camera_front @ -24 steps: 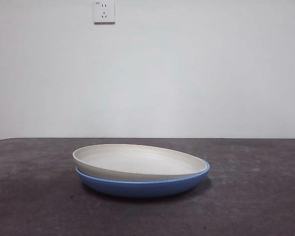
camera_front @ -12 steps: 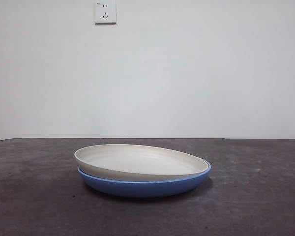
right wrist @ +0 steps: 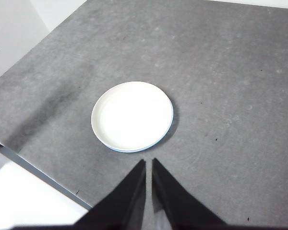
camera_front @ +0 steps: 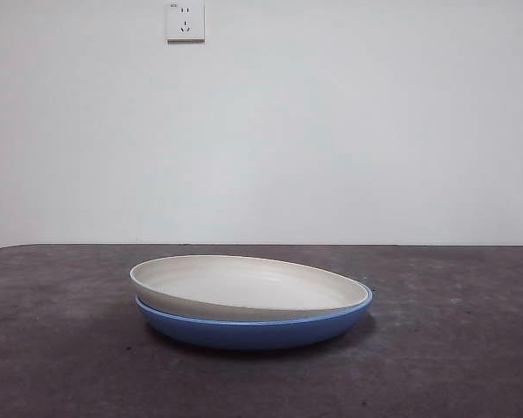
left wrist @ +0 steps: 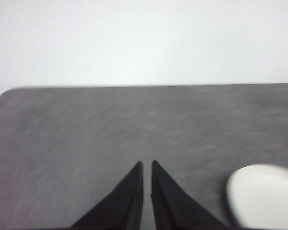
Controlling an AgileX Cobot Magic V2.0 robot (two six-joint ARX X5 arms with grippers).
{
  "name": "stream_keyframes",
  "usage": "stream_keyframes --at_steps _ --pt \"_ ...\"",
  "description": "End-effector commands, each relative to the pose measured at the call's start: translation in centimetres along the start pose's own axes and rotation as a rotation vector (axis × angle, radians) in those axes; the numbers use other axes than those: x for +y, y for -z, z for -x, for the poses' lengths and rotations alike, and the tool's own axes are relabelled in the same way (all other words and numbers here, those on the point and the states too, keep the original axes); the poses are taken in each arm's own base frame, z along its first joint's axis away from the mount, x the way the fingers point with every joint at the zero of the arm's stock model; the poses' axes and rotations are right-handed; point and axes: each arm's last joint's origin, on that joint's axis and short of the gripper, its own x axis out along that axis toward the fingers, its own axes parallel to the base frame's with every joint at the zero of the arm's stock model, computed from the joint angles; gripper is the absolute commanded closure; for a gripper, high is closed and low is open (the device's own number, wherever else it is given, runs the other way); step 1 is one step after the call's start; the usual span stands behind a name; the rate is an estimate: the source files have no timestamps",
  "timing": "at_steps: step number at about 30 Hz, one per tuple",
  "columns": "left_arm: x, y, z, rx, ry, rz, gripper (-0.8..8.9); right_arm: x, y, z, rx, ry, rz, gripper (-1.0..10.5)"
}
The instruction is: Pick up the white plate, put it on the blue plate, put it on desk
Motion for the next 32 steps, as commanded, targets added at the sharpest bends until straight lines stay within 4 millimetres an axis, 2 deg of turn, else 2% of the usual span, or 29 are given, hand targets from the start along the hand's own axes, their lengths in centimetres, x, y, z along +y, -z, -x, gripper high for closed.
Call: stream_keyframes --at_steps 1,3,6,16,32 --pt "0.5 3.2 -0.5 0.003 -0.061 0.021 7.86 0.1 0.0 0.3 0.012 0.000 0.007 9.3" --pt "0.8 5.0 -0.6 0.020 -0.120 0.045 7.86 0.1 0.0 0.3 0.012 0.000 0.007 9.3" --pt "1.3 6.8 -0.8 0.045 -0.198 0.067 7.86 0.1 0.0 0.3 0.012 0.000 0.007 9.3" --pt "1.8 10.3 -1.2 0.104 -0.256 0.072 7.86 0.1 0.0 0.3 0.012 -0.001 0.007 9.3" --pt "1.8 9.8 -0.9 0.040 -0.263 0.053 7.86 0.1 -0.3 0.3 -0.022 -0.004 0.017 9.3"
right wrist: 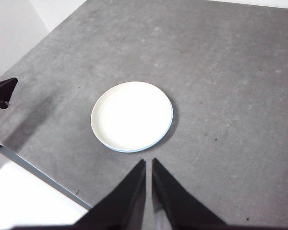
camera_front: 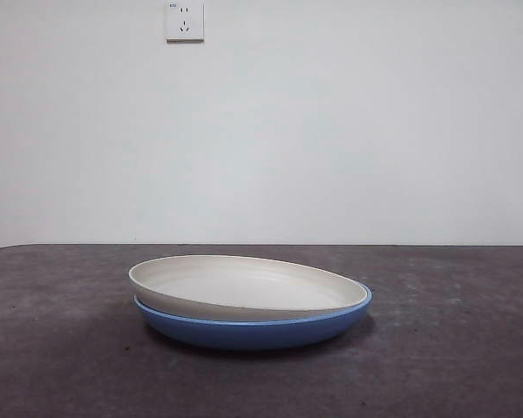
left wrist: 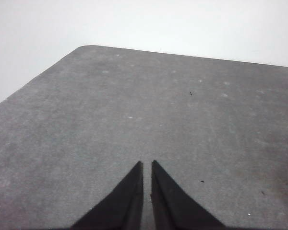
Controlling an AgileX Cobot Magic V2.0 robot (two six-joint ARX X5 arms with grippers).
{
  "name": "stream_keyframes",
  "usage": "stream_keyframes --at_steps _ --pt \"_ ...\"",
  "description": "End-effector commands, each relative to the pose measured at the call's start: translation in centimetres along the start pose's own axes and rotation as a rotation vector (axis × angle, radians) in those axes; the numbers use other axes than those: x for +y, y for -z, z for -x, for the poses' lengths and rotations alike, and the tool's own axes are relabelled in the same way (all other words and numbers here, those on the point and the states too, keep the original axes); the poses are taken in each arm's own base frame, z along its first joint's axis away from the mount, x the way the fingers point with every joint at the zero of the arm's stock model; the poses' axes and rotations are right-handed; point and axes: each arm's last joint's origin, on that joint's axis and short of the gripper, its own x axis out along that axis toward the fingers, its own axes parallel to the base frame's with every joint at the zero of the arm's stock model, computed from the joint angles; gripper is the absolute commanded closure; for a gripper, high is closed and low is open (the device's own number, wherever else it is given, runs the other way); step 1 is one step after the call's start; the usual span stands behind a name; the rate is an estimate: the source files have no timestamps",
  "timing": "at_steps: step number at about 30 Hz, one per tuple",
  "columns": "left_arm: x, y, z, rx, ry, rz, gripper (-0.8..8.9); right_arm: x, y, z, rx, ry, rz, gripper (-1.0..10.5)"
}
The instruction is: Pick up the white plate, put it on the blue plate, put it on desk
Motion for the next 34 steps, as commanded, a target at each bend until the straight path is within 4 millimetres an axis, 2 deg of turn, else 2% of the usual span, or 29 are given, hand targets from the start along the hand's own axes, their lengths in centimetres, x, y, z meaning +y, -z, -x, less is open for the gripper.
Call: stream_keyframes --at_steps 1,19,22,25,28,30,34 --pt "0.1 0.7 -0.2 0.025 -0.010 -0.013 7.86 0.1 -0.3 0.3 -0.021 -0.004 0.017 9.3" --pt "0.1 0.7 -0.2 0.025 -0.011 -0.013 7.86 0.1 -0.3 0.3 -0.021 -0.004 0.017 9.3" --pt "0.1 0.7 -0.2 0.025 -0.011 -0.013 7.86 -0.1 -0.3 -0.2 -0.023 0.016 0.001 9.3" --pt "0.1 0.7 -0.2 0.025 -0.011 -0.013 7.86 -0.9 0.0 -1.8 -0.061 0.073 -0.036 9.3" --pt "0.1 0.7 -0.2 0.025 -0.011 -0.013 7.86 -2.7 1.0 -4.5 -0.179 0.161 -0.030 9.3" --pt "0.1 0.7 -0.2 0.025 -0.010 -0.013 7.86 -4.4 2.4 -6.8 -0.273 0.214 -0.021 9.3" --pt "0.1 0.7 -0.2 0.025 -0.011 -0.013 7.86 -7.2 6.2 -11.2 -0.408 0.278 0.025 9.3"
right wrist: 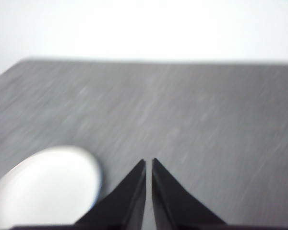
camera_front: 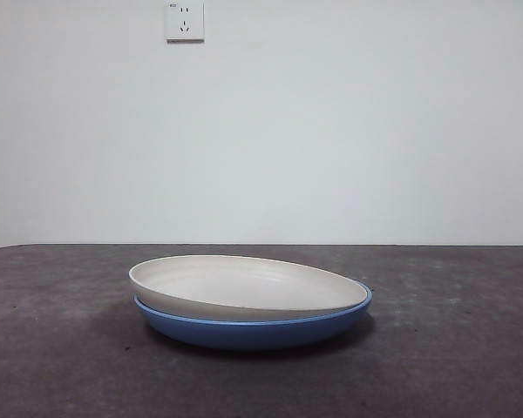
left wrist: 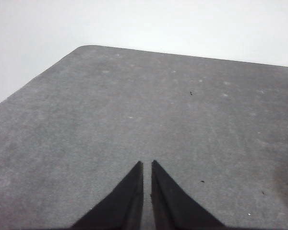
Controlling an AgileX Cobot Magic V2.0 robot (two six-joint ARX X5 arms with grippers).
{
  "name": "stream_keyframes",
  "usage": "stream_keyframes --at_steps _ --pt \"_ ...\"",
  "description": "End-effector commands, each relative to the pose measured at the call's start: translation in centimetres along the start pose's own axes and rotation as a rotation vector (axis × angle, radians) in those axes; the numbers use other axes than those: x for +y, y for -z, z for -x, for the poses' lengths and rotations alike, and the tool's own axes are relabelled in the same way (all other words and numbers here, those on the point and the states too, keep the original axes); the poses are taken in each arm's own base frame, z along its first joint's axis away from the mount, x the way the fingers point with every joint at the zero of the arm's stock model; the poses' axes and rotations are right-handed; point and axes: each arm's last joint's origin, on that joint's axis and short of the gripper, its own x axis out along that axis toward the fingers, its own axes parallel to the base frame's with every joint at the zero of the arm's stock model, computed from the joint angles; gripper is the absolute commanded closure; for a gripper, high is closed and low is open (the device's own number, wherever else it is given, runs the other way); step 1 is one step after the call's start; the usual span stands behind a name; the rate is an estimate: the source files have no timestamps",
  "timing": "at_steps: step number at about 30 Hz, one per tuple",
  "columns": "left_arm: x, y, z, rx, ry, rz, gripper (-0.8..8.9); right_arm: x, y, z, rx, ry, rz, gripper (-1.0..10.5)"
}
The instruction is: Pick up the white plate, put it on the blue plate, put it on desk
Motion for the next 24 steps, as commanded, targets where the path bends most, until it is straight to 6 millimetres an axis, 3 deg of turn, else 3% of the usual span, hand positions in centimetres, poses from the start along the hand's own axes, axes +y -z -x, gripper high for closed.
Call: stream_keyframes --at_steps 1,7,11,18,24 --pt "0.1 0.7 -0.2 0.025 -0.010 -0.013 7.86 -1.4 4.2 -2.7 -0.094 0.039 0.048 9.3" --pt "0.1 0.7 -0.2 0.025 -0.010 -0.013 7.86 -3.2 12.0 -4.6 -0.150 0.279 0.065 9.3" --pt "0.1 0.7 -0.2 0.025 -0.011 -0.013 7.86 -3.8 14.8 -4.9 -0.148 0.381 0.062 9.3" --pt "0.1 0.7 -0.2 0.025 -0.011 -0.013 7.86 -4.1 16.6 -5.4 -0.078 0.389 0.134 9.3" --pt "0.1 0.7 -0.2 0.025 -0.010 -0.013 7.86 -4.1 16.7 -5.5 -0.076 0.390 0.156 9.3"
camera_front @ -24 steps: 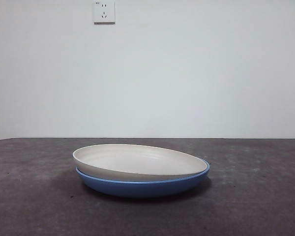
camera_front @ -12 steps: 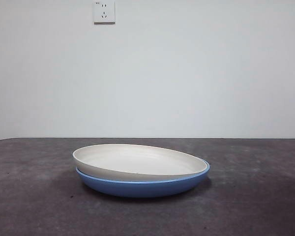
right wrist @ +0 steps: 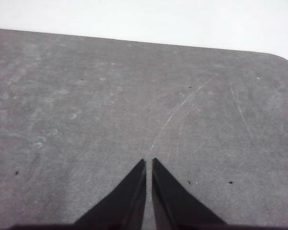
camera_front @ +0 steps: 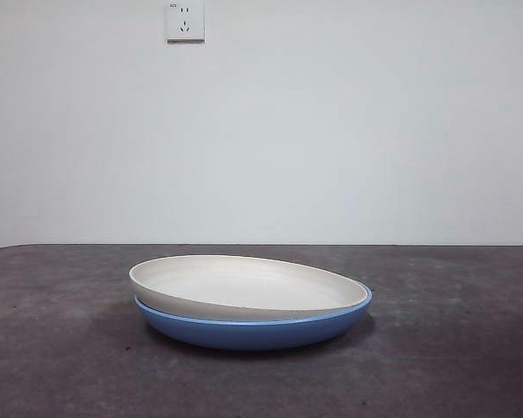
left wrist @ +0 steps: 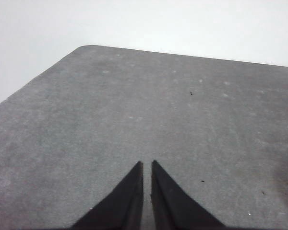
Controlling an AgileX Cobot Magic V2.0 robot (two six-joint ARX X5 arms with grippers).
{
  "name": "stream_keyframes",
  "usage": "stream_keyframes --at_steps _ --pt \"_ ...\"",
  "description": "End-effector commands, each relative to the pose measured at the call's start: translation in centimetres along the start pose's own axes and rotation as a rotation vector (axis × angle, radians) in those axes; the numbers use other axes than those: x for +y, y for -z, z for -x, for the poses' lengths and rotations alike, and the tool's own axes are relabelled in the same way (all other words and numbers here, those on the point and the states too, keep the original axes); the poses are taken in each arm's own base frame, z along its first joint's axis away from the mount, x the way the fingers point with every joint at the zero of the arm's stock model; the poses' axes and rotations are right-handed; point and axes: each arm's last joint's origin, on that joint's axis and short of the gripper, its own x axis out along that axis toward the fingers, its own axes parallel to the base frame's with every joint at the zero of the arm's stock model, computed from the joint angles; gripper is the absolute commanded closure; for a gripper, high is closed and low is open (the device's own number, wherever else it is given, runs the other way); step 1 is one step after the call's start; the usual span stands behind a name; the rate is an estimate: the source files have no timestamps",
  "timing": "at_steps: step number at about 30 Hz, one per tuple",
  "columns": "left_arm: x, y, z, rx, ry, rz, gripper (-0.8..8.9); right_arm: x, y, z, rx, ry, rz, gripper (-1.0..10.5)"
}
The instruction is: Pick up the white plate, put it on the blue plate, put it on desk
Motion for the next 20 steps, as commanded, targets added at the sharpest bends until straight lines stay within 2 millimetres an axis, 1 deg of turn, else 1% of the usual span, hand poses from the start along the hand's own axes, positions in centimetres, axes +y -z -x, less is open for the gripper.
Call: stream_keyframes --at_steps 1,20 --pt "0.09 0.72 -0.20 0.025 -0.010 -0.013 7.86 0.03 0.29 -0.10 0.006 0.000 0.019 9.3" --pt "0.09 0.72 -0.20 0.026 -0.010 -0.013 7.86 0.03 0.22 -0.22 -0.028 0.004 0.011 9.3"
